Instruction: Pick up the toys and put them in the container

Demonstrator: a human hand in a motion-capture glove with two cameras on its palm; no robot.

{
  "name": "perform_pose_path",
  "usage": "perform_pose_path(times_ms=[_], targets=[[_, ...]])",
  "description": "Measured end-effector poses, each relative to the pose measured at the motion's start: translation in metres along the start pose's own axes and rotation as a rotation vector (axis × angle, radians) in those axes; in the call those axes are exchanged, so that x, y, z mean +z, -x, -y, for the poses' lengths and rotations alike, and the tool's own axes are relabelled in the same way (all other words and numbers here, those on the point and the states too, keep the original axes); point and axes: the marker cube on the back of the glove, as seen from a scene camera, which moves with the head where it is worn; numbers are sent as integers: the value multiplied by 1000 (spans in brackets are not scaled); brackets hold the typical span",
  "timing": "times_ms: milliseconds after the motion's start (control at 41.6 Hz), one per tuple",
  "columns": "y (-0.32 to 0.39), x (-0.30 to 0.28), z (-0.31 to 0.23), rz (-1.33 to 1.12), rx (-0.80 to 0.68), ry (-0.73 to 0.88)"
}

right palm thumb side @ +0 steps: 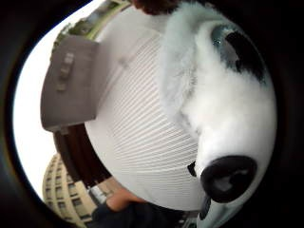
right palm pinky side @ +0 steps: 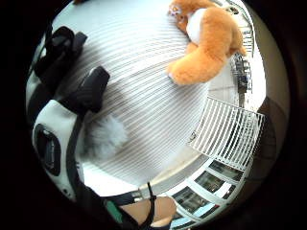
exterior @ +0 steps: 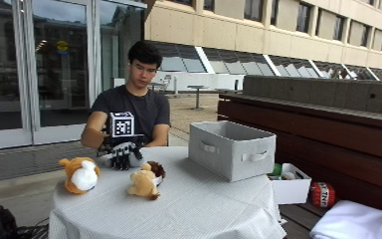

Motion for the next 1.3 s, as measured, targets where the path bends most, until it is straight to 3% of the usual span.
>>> perform_pose_path(times_ms=[192,361,481,697,841,1082,1298], targets=[[-5,-24,15,-4,-48,-26],[6,-73,35,14,25,-70],[33,-133,57,20,179,-183],[105,-258,65,-25,-78,-317],[171,-308,79,-34,-131,-371],[286,-337,61,-56,-246,-384],[360,-324,61,-55,-297,-367]])
